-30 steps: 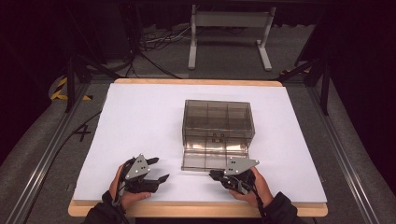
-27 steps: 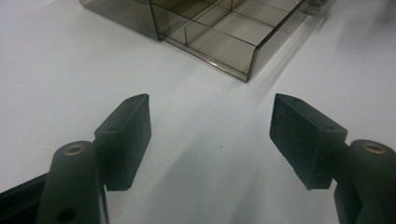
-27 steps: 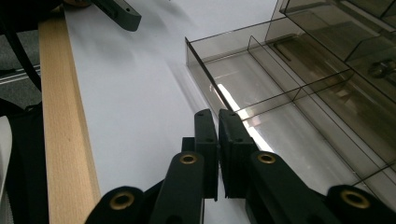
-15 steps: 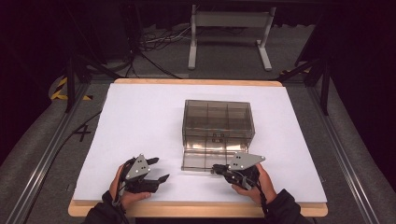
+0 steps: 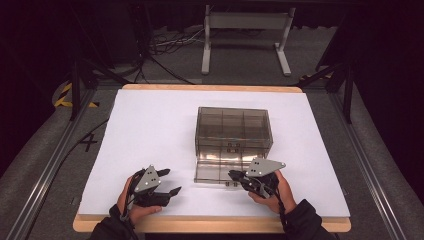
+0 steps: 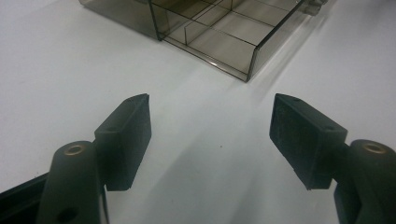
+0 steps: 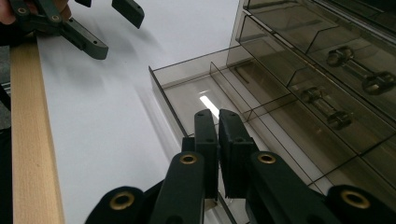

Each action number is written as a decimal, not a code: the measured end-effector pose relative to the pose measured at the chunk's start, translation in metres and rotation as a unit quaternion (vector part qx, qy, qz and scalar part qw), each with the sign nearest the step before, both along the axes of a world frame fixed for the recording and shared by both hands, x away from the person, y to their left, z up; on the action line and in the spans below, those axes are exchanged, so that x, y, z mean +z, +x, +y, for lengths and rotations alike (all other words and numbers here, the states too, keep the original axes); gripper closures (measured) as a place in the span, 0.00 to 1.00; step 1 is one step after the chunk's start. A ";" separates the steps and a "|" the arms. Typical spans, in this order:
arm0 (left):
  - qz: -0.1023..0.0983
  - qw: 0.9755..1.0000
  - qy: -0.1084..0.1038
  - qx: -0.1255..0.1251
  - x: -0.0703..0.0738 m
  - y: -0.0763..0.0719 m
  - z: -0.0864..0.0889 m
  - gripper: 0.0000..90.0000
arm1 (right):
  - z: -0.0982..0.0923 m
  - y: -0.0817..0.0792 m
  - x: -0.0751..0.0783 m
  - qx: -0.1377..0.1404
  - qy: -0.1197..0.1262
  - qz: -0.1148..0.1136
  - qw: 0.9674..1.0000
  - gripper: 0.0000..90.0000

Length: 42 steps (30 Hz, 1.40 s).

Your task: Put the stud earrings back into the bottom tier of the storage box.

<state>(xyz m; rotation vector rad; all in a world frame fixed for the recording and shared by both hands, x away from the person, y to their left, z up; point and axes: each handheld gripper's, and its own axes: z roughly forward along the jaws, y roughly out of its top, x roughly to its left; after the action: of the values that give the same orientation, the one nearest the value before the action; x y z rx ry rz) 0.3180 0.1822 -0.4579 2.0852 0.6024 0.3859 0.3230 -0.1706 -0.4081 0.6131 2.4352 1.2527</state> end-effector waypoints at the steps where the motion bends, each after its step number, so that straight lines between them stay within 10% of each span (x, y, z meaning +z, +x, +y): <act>1: 0.000 1.000 0.000 0.000 0.000 0.000 0.000 0.33 | -0.001 0.001 0.001 -0.002 -0.001 -0.002 1.000 0.97; 42: 0.000 1.000 0.000 -0.002 0.000 0.000 0.000 0.33 | 0.003 0.021 -0.022 -0.026 -0.032 0.035 0.999 0.96</act>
<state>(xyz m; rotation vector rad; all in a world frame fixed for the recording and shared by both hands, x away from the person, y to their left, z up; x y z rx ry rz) 0.3180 0.1821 -0.4579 2.0865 0.5987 0.3833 0.3438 -0.1676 -0.4303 0.7098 2.4881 1.1472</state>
